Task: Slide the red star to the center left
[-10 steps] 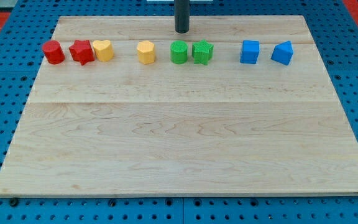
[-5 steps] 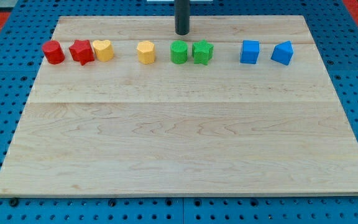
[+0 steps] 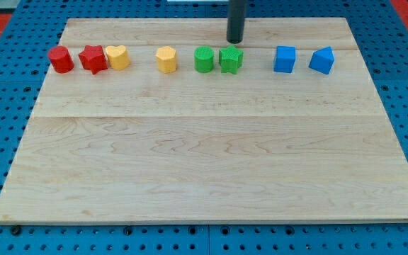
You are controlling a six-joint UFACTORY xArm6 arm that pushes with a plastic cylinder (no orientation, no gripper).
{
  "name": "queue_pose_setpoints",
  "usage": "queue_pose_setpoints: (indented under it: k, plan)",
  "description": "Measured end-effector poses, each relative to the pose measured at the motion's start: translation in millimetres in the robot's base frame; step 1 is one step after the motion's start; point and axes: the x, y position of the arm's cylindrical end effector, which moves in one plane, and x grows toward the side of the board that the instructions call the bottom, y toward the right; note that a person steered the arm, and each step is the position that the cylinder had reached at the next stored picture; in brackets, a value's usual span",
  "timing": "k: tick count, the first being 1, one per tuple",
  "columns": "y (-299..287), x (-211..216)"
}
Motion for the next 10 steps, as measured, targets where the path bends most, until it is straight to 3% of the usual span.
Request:
queue_pose_setpoints:
  k: [3,4,6,8,9,10]
  plan:
    - [-232,-12]
    - [-254,-7]
    - [-248,56]
    - [-182,105]
    - [-245,104]
    - [-257,105]
